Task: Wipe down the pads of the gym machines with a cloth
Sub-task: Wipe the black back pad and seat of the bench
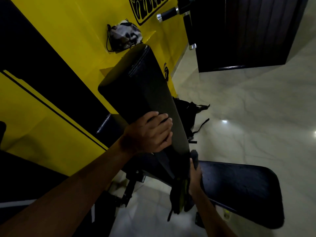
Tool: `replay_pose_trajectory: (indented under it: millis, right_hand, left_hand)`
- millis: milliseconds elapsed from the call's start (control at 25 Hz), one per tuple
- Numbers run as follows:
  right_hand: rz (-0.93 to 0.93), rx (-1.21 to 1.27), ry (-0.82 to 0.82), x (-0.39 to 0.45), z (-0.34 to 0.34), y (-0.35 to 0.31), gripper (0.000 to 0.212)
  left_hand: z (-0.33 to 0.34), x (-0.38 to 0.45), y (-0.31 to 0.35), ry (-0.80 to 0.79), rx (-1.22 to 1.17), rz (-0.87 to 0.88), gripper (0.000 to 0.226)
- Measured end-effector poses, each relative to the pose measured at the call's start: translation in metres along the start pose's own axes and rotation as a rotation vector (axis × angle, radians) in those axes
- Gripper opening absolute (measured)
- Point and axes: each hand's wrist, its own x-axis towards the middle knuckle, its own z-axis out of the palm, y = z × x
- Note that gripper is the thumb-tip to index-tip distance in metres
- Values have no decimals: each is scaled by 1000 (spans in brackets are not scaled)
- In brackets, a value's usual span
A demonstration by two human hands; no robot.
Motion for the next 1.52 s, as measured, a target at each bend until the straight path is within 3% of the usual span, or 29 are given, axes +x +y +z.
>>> replay_pose_trajectory:
  millis: [120, 240, 440, 600, 760, 920, 1120, 1240, 1360, 1520]
  right_hand:
    - [-16, -33, 38, -24, 2, 16, 43]
    - [20, 114, -2, -34, 2, 33, 45]
    - [84, 44, -63, 2, -3, 0, 39]
    - [-197, -32, -112, -12, -2, -9, 35]
    - [-235, -32, -94, -45, -7, 7, 19]
    - [-94, -14, -113, -14, -2, -20, 42]
    - [-484, -75, -149, -35, -3, -8, 62]
    - [-430, -43, -182, -44, -4, -5, 31]
    - [-287, -71, -156, -23, 1, -40, 38]
    - [-633, -230, -134, -26, 12, -66, 46]
  left_hand:
    - [-2, 1, 1, -14, -19, -11, 24]
    - [-3, 2, -1, -38, -31, 5, 26]
    - [-2, 1, -1, -41, -48, 9, 26]
    - [-3, 1, -1, -46, -49, 4, 28]
    - [-2, 1, -1, -43, -53, 0, 28]
    - [-2, 0, -1, -44, -38, 11, 27]
    - [-2, -1, -1, -72, -16, -6, 29]
    - [-3, 0, 0, -84, -3, -11, 30]
    - [-4, 2, 1, -65, -1, -21, 29]
    - [-4, 2, 1, -68, 9, -29, 28]
